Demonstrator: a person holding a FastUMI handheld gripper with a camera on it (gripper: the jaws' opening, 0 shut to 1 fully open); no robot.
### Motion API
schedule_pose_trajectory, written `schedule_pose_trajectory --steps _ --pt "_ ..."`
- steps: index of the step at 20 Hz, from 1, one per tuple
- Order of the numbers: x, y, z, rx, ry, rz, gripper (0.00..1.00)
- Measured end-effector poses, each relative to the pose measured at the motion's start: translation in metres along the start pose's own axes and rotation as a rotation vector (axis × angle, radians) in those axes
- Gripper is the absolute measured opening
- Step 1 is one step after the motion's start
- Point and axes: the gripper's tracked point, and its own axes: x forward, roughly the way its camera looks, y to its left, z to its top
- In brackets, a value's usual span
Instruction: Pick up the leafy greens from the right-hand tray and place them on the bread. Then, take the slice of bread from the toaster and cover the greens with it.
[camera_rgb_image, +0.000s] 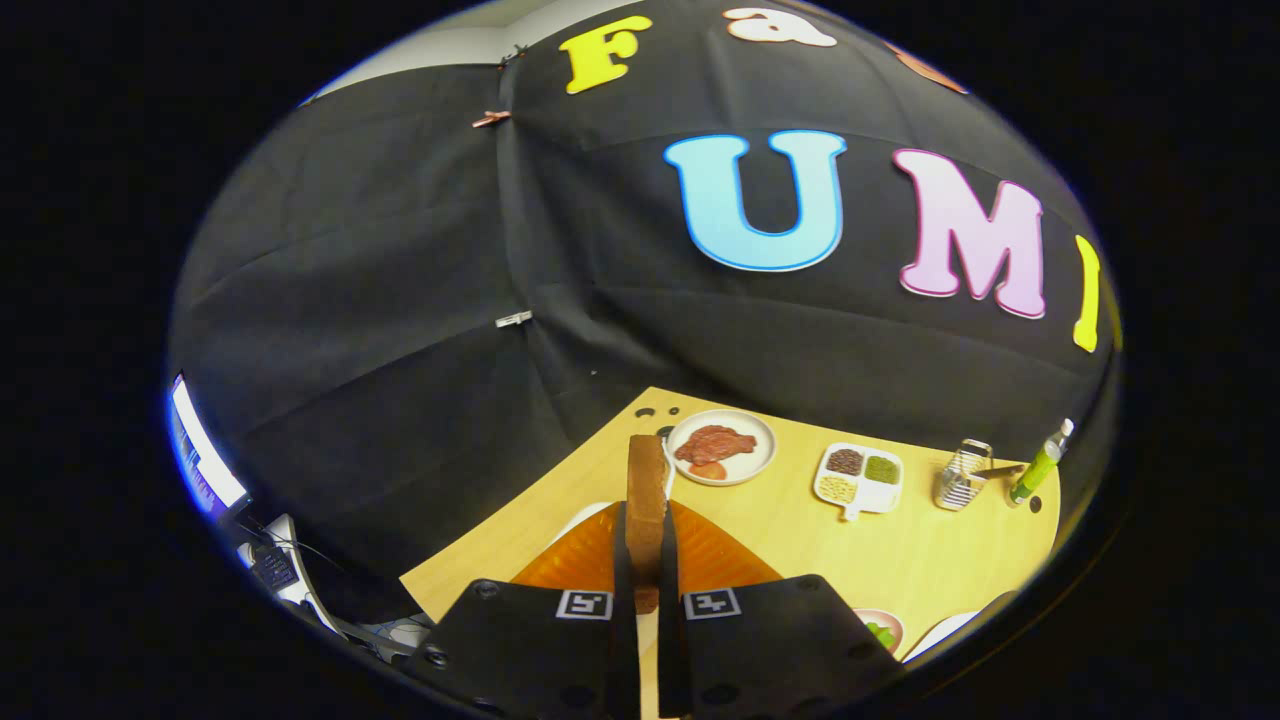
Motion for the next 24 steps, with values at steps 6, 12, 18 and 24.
schedule_pose_trajectory --steps 6,12,18,24 --pt "-0.028 -0.094 -0.057 0.163 0.049 -0.111 0.11" --pt "-0.046 -0.157 -0.127 0.342 0.107 -0.165 0.11" --pt "-0.035 -0.189 -0.179 0.481 0.142 -0.166 0.11" --pt "-0.030 -0.204 -0.218 0.566 0.182 -0.182 0.11"
